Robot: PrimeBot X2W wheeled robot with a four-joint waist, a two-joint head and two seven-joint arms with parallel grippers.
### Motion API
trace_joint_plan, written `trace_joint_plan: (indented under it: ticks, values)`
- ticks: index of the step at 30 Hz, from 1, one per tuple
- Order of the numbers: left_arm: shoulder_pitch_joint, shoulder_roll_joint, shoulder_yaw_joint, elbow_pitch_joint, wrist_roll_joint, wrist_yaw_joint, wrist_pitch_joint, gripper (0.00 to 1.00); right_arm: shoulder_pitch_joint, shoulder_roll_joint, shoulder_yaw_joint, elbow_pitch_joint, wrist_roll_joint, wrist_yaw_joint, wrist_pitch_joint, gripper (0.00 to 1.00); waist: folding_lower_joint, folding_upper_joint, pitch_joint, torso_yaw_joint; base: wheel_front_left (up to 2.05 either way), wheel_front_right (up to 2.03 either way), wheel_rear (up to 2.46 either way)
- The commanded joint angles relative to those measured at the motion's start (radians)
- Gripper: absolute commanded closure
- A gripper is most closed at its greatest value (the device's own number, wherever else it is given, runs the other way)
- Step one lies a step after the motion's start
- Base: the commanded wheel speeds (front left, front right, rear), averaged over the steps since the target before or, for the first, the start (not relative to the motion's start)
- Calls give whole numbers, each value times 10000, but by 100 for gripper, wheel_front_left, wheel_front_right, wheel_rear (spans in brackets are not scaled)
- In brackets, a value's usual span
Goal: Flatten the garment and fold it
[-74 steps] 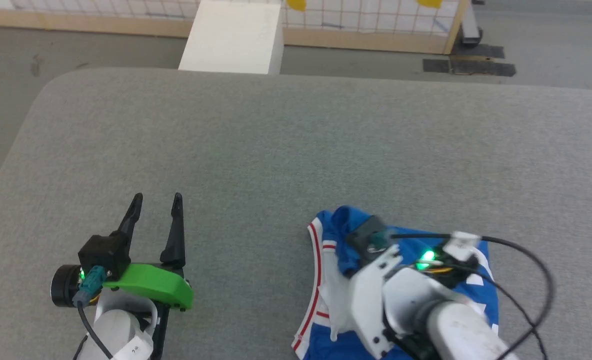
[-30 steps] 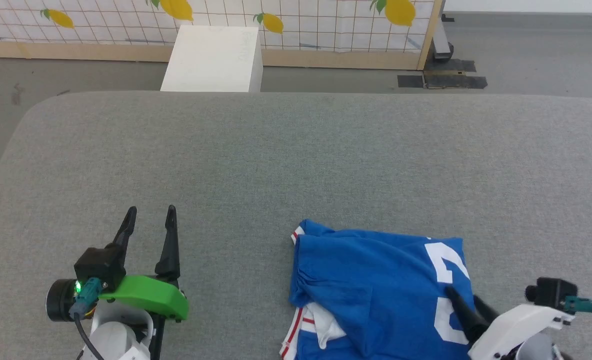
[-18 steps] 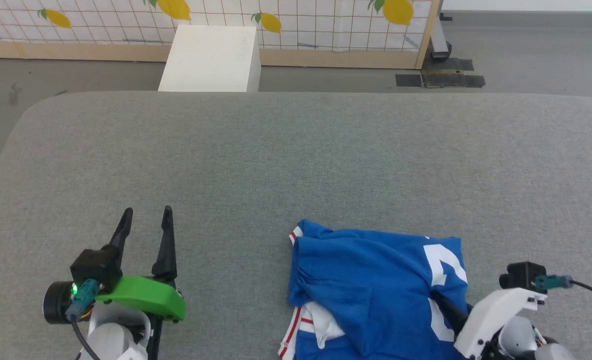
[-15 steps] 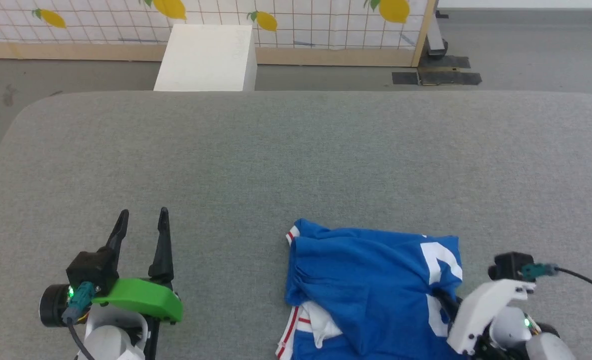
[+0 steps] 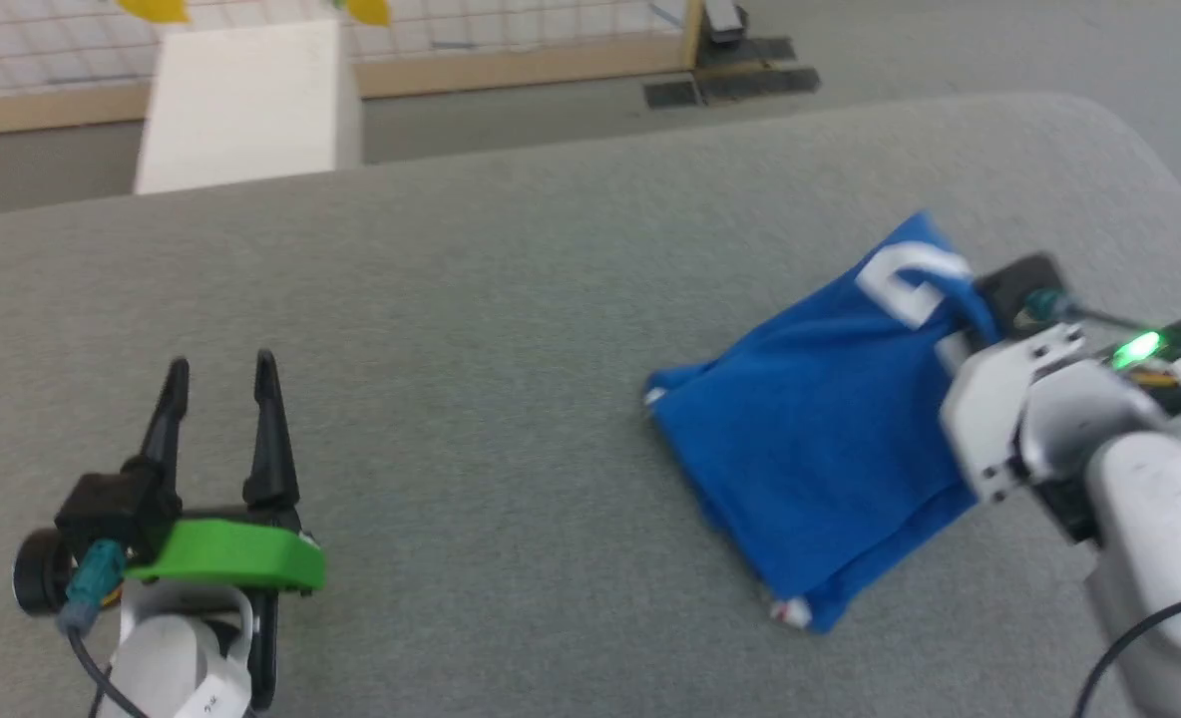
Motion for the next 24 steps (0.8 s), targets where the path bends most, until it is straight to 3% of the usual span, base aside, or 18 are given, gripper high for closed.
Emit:
trace_joint_plan:
  ticks: [1, 3, 9, 16, 22, 23, 24]
  values:
    - [-240, 29, 18, -150, 56, 34, -47, 0, -357, -244, -80, 143, -168, -19, -116, 100, -1, -1, 971, -977, 0, 0, 0]
    - [-511, 190, -49, -359, 175, 15, -45, 0, -1026, -856, -372, 705, -410, -19, -363, 100, -1, -1, 1481, -1366, 0, 0, 0]
    - [-1084, 513, -170, -814, 349, -3, 238, 0, -1951, -1535, -1493, 1885, -1033, -19, -1029, 100, -1, -1, 2528, -1705, 0, 0, 0]
    - [-1540, 854, -291, -1409, 476, -45, 699, 0, -2892, -1354, -3739, 2854, -2341, -19, -1858, 100, -1, -1, 3509, -1580, 0, 0, 0]
    - [-1672, 970, -451, -1606, 550, -56, 854, 0, -3329, -865, -5539, 3336, -3564, -19, -2265, 100, -1, -1, 3734, -1189, 0, 0, 0]
    - [-1657, 966, -467, -1586, 542, -54, 851, 0, -3355, -777, -5745, 3413, -3666, -19, -2323, 83, -1, -1, 3693, -1126, 0, 0, 0]
    - [-1630, 952, -487, -1543, 526, -48, 840, 0, -3383, -676, -5972, 3477, -3783, -19, -2443, 57, -1, -1, 3620, -1053, 0, 0, 0]
